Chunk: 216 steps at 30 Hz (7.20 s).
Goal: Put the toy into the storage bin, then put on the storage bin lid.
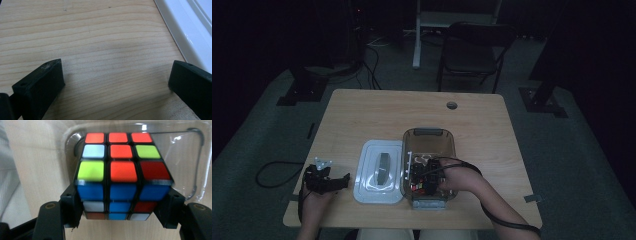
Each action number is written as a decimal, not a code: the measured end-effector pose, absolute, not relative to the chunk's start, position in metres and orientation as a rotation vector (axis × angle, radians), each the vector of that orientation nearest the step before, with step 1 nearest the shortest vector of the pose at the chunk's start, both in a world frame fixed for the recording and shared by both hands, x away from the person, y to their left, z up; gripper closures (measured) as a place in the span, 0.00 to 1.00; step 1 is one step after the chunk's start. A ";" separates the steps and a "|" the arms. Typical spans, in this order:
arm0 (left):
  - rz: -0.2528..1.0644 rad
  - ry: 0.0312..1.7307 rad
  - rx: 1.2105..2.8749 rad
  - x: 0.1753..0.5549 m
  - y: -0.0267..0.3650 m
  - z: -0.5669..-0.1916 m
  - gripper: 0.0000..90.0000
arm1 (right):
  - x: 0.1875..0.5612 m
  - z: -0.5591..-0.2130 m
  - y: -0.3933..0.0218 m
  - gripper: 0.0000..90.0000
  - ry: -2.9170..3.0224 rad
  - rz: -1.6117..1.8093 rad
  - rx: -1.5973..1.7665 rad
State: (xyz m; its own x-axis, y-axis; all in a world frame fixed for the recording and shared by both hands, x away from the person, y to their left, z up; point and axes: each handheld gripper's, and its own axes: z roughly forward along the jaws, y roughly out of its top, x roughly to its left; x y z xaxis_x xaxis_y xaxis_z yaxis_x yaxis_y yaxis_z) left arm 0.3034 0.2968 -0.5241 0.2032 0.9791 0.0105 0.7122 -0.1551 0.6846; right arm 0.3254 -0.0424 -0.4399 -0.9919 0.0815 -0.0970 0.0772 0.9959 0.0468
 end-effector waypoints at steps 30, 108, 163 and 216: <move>0.631 1.568 1.935 0.303 0.297 -0.524 0.01 | 0.329 -0.411 -0.071 0.24 3.009 0.506 0.297; 0.633 1.568 1.934 0.303 0.297 -0.524 0.01 | 0.303 -0.511 -0.282 0.13 2.005 1.091 1.328; 0.527 1.413 1.987 0.294 0.259 -0.494 0.02 | 0.314 -0.528 -0.292 0.13 1.927 0.831 1.605; 0.396 1.187 2.070 0.326 0.174 -0.495 0.66 | 0.314 -0.528 -0.292 0.13 1.927 0.831 1.605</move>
State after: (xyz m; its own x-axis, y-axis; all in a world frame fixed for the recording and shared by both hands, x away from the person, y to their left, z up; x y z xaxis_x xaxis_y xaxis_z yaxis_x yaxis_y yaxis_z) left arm 0.3256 0.1738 -0.4950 0.5319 0.8430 -0.0795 0.6266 -0.3288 0.7066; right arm 0.3135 -0.2922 -0.5278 -0.1848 0.9827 0.0099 0.6815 0.1208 0.7218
